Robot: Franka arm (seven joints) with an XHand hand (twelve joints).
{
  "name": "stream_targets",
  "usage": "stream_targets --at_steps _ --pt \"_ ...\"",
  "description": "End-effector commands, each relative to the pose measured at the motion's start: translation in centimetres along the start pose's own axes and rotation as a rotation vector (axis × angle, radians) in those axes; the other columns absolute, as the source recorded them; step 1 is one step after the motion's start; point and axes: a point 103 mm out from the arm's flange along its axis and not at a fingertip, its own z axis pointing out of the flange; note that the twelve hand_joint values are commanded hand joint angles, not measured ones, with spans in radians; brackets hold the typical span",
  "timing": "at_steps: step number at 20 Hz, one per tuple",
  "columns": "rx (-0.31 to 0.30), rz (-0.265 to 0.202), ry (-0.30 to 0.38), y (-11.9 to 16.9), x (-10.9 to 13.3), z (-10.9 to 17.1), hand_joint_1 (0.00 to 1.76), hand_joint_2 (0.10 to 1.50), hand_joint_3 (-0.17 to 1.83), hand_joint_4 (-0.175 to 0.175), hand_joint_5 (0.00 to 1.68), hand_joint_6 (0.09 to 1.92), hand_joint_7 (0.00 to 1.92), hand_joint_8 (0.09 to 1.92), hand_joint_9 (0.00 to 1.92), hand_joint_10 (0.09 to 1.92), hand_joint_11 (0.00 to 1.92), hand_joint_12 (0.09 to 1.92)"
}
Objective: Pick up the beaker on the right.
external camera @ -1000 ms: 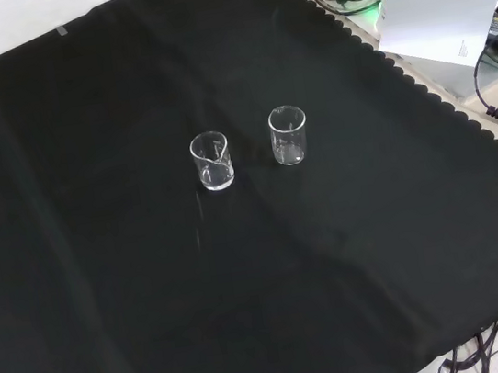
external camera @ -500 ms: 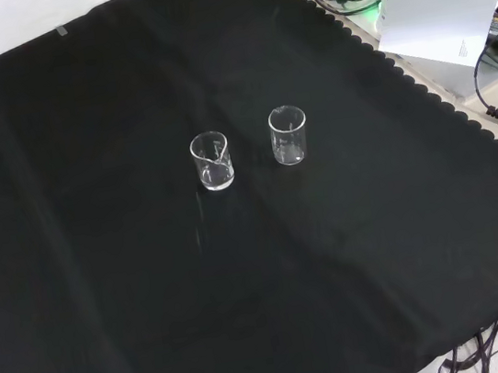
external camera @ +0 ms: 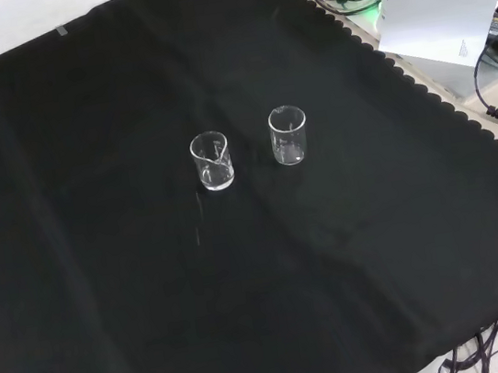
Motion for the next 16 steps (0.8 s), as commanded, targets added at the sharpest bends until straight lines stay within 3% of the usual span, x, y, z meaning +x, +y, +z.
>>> stream_targets --at_steps 1,9,13,16 --pt "0.043 0.018 -0.002 4.7 -0.5 4.9 0.04 1.24 0.33 -0.010 0.29 0.09 0.03 0.56 0.14 0.68 0.00 1.34" --pt "0.056 -0.016 0.018 11.9 0.3 11.3 0.07 1.24 0.32 -0.016 0.30 0.09 0.04 0.57 0.16 0.68 0.00 1.34" --pt "0.060 -0.039 0.037 13.8 1.3 14.7 0.09 1.25 0.31 -0.021 0.32 0.09 0.05 0.57 0.17 0.68 0.00 1.35" --pt "0.042 -0.083 0.102 14.5 2.0 17.4 0.10 1.25 0.30 -0.024 0.33 0.09 0.06 0.57 0.17 0.69 0.00 1.35"
